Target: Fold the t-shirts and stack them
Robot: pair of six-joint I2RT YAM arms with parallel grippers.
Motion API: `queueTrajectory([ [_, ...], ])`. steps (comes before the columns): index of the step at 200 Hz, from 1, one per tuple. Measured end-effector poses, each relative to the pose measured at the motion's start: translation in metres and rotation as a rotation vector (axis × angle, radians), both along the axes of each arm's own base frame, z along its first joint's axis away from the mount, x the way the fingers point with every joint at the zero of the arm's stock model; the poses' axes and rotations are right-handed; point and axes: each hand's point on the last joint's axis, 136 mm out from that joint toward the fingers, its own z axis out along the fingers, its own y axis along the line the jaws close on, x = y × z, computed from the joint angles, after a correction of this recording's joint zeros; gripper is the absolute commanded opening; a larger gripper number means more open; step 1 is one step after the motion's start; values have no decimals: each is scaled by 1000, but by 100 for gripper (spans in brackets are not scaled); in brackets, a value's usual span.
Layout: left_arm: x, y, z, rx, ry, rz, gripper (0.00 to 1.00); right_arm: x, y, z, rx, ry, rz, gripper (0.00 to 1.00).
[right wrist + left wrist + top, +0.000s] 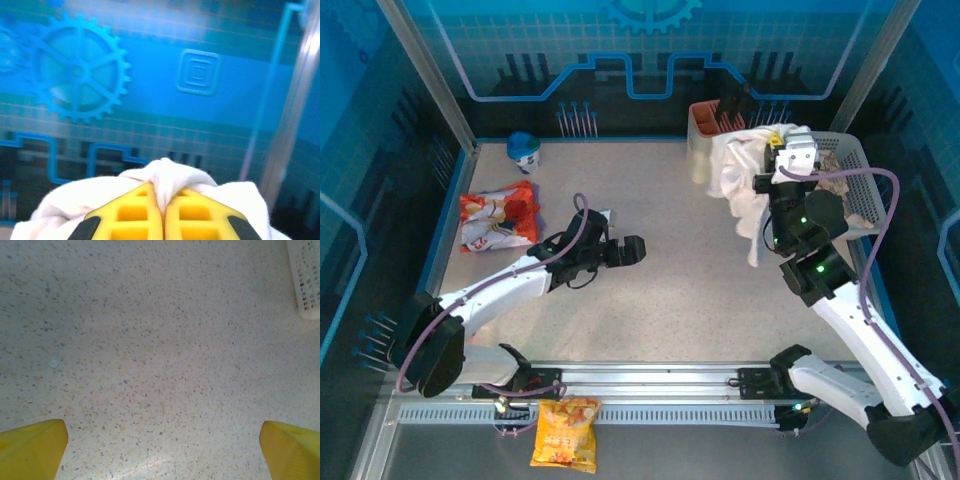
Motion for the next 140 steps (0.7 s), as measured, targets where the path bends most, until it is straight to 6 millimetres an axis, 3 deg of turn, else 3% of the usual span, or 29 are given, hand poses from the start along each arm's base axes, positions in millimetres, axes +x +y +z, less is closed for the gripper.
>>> queueTrajectory([
  [25,0,17,18,15,-50,34,99,-9,39,14,13,31,175,12],
  [50,3,47,42,7,-98,109,99,-6,69,-13,33,148,301,18],
  [74,3,74,59,2,-133,171,95,2,94,-65,46,333,393,43],
  [85,0,81,62,7,-137,184,91,2,99,-94,44,425,412,70],
  [95,-2,84,61,14,-131,184,84,2,99,-121,52,511,400,85],
  [121,-7,85,48,26,-91,177,59,-2,81,-198,83,760,313,86],
  [140,-9,82,30,34,-38,165,56,-14,67,-250,129,918,267,93],
])
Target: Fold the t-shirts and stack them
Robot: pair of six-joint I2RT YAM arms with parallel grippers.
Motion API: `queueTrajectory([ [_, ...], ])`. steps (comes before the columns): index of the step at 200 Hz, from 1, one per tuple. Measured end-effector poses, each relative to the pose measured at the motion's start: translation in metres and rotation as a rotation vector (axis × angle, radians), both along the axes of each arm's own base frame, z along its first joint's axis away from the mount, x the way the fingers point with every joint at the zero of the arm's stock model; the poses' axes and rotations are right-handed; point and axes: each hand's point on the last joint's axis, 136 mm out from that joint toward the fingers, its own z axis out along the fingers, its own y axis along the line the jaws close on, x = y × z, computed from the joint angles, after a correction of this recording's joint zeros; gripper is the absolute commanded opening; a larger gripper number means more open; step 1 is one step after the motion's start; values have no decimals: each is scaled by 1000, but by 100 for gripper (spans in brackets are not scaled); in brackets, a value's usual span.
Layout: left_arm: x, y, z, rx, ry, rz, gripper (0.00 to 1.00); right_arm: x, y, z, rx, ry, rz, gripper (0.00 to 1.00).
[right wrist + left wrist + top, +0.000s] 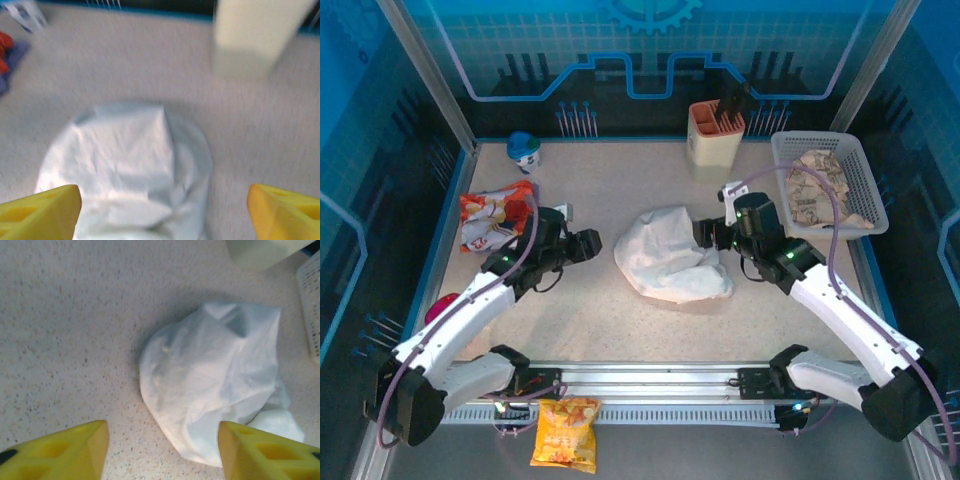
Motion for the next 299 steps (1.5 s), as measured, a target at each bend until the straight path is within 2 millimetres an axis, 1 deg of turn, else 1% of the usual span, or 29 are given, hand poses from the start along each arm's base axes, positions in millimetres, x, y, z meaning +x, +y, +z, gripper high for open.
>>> queueTrajectory([
  [8,-1,-2,-11,4,32,-8,57,-9,-2,-20,7,57,-2,97],
  [21,-1,-6,-26,5,72,-23,63,-28,-3,-56,19,165,4,96],
  [42,0,-13,-50,-9,144,-37,69,-51,-3,-99,45,315,-4,95],
  [61,4,-22,-68,-29,195,-50,71,-66,-4,-133,57,440,-38,84],
  [69,6,-26,-76,-37,218,-53,71,-70,-4,-148,61,491,-60,72],
  [80,7,-30,-86,-43,246,-56,71,-77,-5,-165,61,556,-84,37],
  [91,8,-33,-95,-43,272,-61,71,-80,-5,-175,59,600,-106,3],
  [93,8,-33,-96,-43,274,-62,71,-80,-5,-176,59,604,-109,1],
  [107,11,-36,-100,-49,288,-63,71,-79,-6,-175,56,611,-128,0],
  [120,13,-38,-100,-62,287,-60,71,-70,-10,-159,63,573,-155,0],
  [130,15,-40,-98,-71,278,-56,71,-56,-19,-133,89,496,-192,0],
  [139,17,-41,-96,-77,266,-55,71,-41,-31,-102,132,404,-240,0],
  [150,19,-42,-94,-87,259,-50,71,-23,-57,-56,200,265,-328,0],
  [154,20,-42,-93,-92,256,-48,71,-20,-65,-46,212,232,-353,0],
  [156,21,-42,-93,-93,254,-47,71,-18,-72,-33,227,194,-376,2],
  [161,21,-43,-92,-97,251,-47,71,-14,-87,-18,248,147,-420,9],
  [163,22,-43,-92,-100,250,-47,71,-13,-92,-12,256,129,-436,19],
  [165,22,-43,-91,-102,249,-45,71,-12,-97,-5,266,107,-452,23],
  [166,22,-44,-91,-102,249,-45,70,-12,-99,-3,268,100,-458,31],
  [174,23,-45,-90,-110,244,-48,70,-9,-116,14,288,49,-510,55],
  [185,25,-49,-88,-121,238,-58,70,-6,-131,28,301,15,-549,71],
  [199,29,-57,-88,-132,239,-71,68,1,-135,24,293,55,-551,84],
  [210,32,-67,-89,-143,246,-83,64,6,-131,9,284,119,-536,93],
  [217,34,-75,-91,-148,250,-98,63,8,-128,-8,276,176,-526,100],
  [225,36,-85,-92,-155,253,-119,61,5,-124,-25,267,225,-511,100],
  [240,37,-109,-96,-170,265,-160,58,-12,-120,-55,263,307,-501,100],
  [253,36,-134,-102,-183,278,-207,56,-27,-117,-70,265,349,-494,100],
  [273,31,-171,-114,-201,310,-265,56,-39,-116,-71,272,343,-486,100],
  [299,18,-209,-133,-225,347,-309,58,-41,-115,-64,287,313,-474,100],
])
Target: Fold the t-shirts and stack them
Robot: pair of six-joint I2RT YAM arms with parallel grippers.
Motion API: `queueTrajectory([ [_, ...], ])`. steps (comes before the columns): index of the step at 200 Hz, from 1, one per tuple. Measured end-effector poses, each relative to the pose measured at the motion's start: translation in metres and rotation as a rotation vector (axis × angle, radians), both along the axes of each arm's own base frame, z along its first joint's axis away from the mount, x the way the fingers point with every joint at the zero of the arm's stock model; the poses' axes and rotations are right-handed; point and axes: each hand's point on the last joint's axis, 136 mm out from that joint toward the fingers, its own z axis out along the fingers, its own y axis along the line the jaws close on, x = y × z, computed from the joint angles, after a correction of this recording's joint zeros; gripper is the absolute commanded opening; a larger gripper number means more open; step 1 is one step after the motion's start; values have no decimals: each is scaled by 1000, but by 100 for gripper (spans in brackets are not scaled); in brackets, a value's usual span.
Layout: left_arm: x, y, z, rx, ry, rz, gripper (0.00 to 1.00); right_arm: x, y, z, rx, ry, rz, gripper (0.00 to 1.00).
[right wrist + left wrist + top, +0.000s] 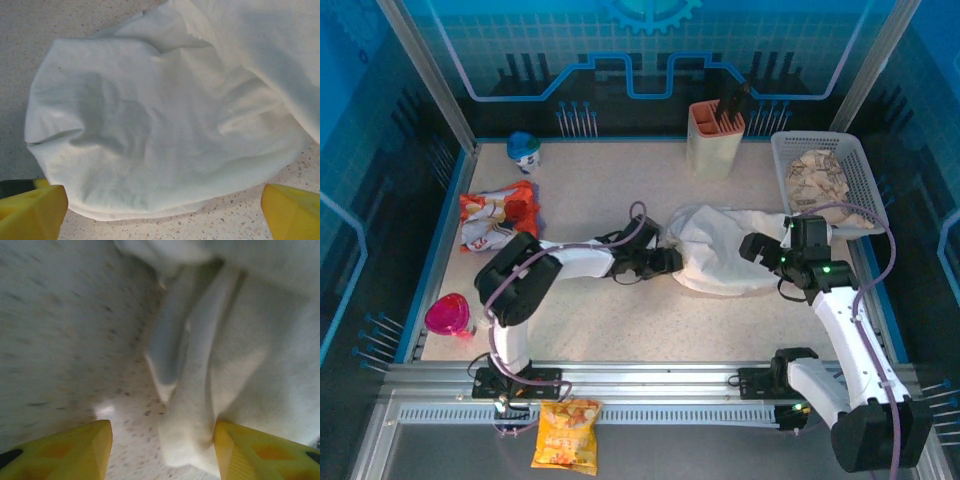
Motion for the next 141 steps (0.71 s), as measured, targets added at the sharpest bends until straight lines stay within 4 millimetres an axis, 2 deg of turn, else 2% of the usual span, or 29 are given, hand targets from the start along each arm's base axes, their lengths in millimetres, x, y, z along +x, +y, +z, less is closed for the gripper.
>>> queueTrajectory([
  [7,-1,-5,-3,6,1,3,57,0,0,0,1,0,0,100],
  [19,6,-15,4,-36,-11,21,49,0,1,-1,5,4,4,100],
  [37,11,-28,1,-81,-13,47,22,0,2,-2,8,8,7,99],
  [61,18,-29,5,-107,-20,76,4,-1,2,-1,8,6,11,96],
  [74,24,-20,14,-100,-31,95,0,-1,2,-1,8,4,12,95],
  [94,31,5,49,-76,-71,119,0,-1,2,-1,4,4,18,94],
  [106,32,25,86,-64,-126,134,0,0,3,-3,3,10,21,93],
  [127,25,63,146,-38,-224,166,0,1,9,-9,-3,31,42,93],
  [141,14,88,175,-1,-270,188,2,3,16,-14,-7,50,68,94],
])
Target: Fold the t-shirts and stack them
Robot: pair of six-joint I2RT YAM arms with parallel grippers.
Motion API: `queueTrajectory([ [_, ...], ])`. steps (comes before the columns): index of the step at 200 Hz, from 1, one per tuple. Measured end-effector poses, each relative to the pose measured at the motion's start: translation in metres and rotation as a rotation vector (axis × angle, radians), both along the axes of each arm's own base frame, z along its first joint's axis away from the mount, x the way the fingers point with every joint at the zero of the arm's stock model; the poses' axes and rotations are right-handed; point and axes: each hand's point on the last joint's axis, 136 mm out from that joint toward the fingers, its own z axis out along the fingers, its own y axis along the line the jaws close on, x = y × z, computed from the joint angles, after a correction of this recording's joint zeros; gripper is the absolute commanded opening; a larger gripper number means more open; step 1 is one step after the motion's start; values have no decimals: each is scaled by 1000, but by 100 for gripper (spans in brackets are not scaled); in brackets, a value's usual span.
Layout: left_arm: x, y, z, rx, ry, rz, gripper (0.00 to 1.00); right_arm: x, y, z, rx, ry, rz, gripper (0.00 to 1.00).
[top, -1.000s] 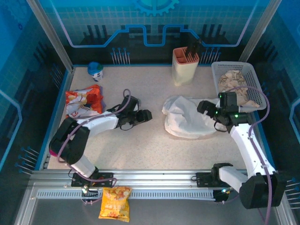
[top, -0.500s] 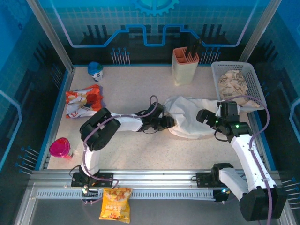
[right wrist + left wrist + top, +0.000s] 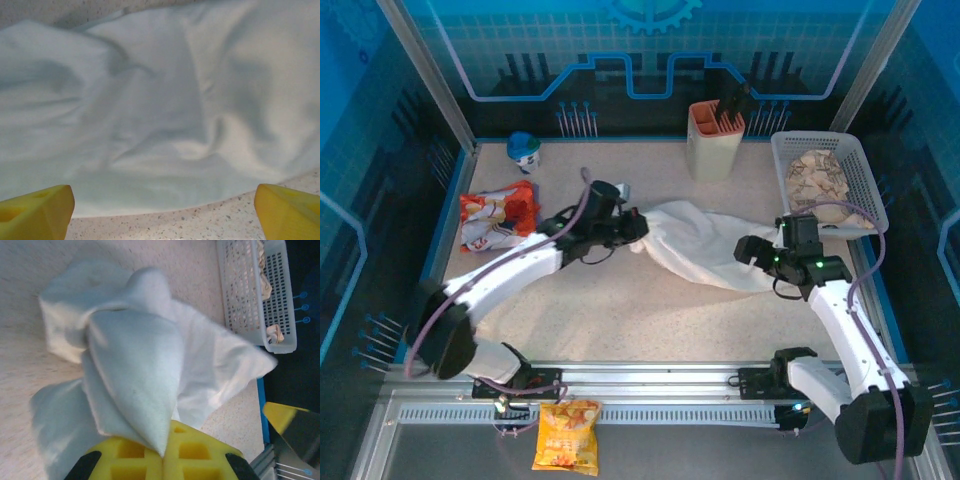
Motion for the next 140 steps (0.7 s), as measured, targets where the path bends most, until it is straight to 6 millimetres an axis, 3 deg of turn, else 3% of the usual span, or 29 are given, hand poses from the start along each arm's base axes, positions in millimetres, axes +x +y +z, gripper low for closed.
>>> queueTrajectory([
  [22,-15,35,13,42,3,39,7,4,14,-12,-17,34,52,95],
  [65,-26,88,-42,178,161,119,9,3,38,-58,-64,196,139,99],
  [104,-17,103,-66,223,221,120,9,-1,43,-88,-108,296,161,93],
  [140,-9,99,-74,242,237,77,10,8,43,-112,-122,336,143,71],
])
